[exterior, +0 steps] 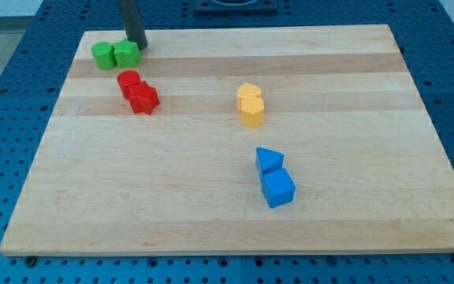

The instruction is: Place the green circle below the red star

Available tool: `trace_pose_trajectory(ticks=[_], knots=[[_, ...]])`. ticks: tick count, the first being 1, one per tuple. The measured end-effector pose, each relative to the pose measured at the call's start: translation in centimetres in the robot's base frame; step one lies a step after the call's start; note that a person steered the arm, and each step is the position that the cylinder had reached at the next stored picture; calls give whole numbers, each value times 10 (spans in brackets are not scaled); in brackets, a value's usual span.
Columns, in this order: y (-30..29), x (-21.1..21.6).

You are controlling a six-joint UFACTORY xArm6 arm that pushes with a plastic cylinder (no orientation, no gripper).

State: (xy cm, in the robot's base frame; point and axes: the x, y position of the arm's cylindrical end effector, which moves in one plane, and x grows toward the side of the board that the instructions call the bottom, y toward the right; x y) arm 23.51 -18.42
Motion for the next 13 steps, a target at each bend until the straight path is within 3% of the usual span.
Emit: trace_pose_trajectory(ticks=[1, 3, 7, 9, 11, 12, 13], knots=[[2, 2], [63, 30], [30, 46], [-1, 77], [-15, 63], [-11, 69], [37, 61]])
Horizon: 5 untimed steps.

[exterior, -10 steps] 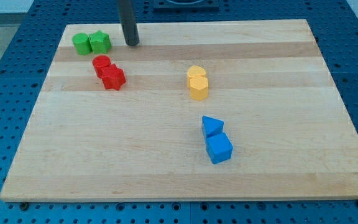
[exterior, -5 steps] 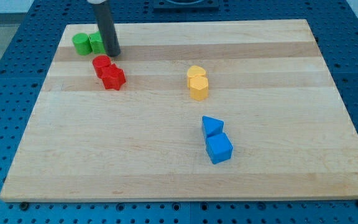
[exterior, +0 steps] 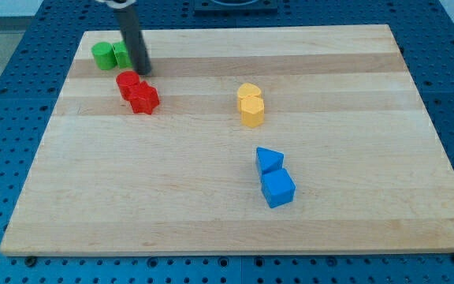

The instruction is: Place the green circle below the red star

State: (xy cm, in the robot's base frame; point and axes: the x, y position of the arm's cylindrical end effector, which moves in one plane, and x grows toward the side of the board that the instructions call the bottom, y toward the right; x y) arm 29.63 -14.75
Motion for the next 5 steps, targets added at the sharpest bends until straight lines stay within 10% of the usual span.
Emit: trace_pose_trajectory(ticks=[3, 5], knots=[[-48, -79], [-82, -44]])
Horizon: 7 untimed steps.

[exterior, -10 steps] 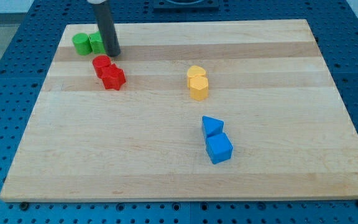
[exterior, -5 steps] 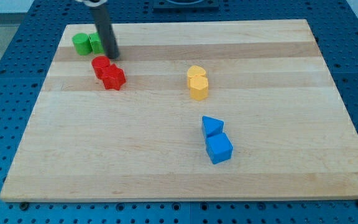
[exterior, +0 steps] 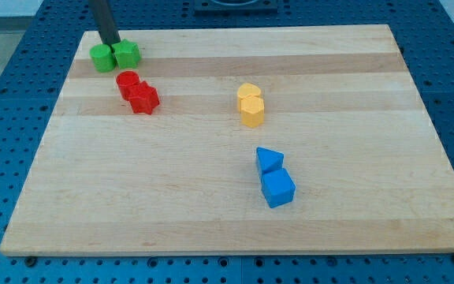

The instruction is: Place the green circle below the red star

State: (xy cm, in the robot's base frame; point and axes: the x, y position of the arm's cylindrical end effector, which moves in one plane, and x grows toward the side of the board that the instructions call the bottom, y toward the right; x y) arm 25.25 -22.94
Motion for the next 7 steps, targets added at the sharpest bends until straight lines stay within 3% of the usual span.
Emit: trace_pose_trajectory(ticks=[1, 3, 6, 7], knots=[[0, 26], [-33, -6], [-47, 93], [-75, 84]])
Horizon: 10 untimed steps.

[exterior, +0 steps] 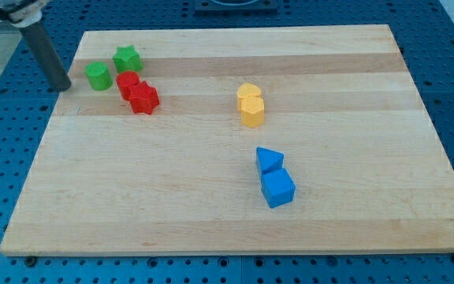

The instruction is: Place the green circle below the red star

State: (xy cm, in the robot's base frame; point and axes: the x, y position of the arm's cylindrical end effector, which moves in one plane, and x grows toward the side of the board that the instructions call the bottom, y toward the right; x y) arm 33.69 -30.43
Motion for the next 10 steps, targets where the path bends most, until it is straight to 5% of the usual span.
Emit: trace_pose_trajectory(ticks=[2, 3, 5, 10], knots=[[15, -73], [48, -74], [49, 7], [32, 46]])
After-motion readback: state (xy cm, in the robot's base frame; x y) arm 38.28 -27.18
